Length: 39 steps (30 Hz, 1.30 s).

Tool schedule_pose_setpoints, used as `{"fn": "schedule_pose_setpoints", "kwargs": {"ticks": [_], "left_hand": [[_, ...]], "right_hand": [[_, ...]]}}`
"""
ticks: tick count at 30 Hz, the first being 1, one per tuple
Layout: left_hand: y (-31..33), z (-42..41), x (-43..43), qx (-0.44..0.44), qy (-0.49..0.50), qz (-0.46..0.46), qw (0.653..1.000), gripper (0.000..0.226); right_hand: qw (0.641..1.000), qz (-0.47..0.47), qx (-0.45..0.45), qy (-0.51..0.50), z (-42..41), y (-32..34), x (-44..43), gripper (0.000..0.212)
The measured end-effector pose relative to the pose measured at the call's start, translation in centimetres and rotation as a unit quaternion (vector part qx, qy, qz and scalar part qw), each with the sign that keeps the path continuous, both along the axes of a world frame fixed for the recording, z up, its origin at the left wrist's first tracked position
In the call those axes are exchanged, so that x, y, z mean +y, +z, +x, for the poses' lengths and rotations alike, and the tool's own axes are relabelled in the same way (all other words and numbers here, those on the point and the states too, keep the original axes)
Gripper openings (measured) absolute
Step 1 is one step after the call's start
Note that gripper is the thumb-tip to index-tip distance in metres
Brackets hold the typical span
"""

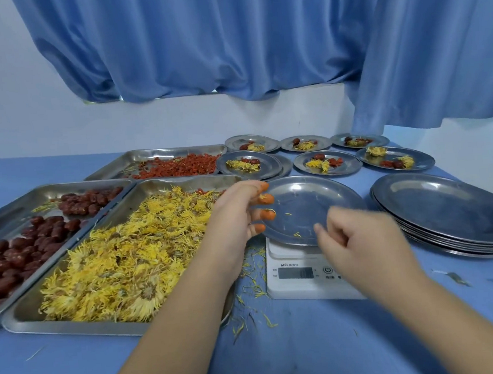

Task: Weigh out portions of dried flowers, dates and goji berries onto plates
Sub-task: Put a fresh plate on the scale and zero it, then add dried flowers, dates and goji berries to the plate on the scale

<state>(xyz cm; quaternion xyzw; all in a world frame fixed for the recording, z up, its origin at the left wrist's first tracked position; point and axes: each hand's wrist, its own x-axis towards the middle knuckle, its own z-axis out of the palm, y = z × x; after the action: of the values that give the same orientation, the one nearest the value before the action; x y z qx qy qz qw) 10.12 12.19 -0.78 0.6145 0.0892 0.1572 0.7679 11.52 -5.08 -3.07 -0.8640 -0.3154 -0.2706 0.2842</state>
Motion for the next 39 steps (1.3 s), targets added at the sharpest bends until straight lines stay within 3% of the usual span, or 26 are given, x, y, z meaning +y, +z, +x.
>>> {"fn": "schedule_pose_setpoints", "kwargs": {"ticks": [5,10,14,19,22,27,31,33,36,39], "left_hand": [[-0.4,-0.7,0.0,-0.041,-0.033,0.094,0.994,0.013],[0.4,-2.0,2.3,-0.046,-0.079,0.093,0.991,0.024],[1.6,-2.9,5.9,-0.004,-0.023,0.233,0.972,0.021],[4.6,-2.8,10.3,0.037,0.040,0.457,0.888,0.016],[4.2,-1.6,11.1,0.093,-0.003,0.560,0.823,0.014],[2.1,0.4,10.8,0.177,-0.104,0.684,0.700,0.032],[2.5,0.9,10.5,0.143,-0.101,0.702,0.690,0.030],[2.7,0.9,10.2,0.149,-0.124,0.731,0.655,0.033],[2.6,0.8,9.7,0.172,-0.157,0.784,0.575,0.037],[2.9,0.7,9.6,0.179,-0.155,0.784,0.575,0.036]], "right_hand": [[0.997,-0.045,-0.009,0.061,-0.9,-2.6,-0.9,0.054],[0.994,-0.005,0.044,0.102,0.6,-2.4,-2.2,0.055],[0.990,-0.021,0.058,0.126,0.3,-2.3,-2.1,0.053],[0.985,-0.050,0.076,0.147,-0.3,-2.6,-1.2,0.051],[0.983,-0.057,0.089,0.148,-0.5,-2.6,-1.2,0.049],[0.985,-0.045,0.110,0.128,-0.2,-2.3,-1.9,0.046],[0.985,-0.036,0.117,0.122,-0.1,-2.3,-2.1,0.047],[0.985,-0.043,0.116,0.124,-0.2,-2.4,-2.0,0.042],[0.982,-0.056,0.117,0.135,-0.3,-2.6,-1.7,0.038],[0.981,-0.063,0.116,0.141,-0.4,-2.6,-1.6,0.038]]}}
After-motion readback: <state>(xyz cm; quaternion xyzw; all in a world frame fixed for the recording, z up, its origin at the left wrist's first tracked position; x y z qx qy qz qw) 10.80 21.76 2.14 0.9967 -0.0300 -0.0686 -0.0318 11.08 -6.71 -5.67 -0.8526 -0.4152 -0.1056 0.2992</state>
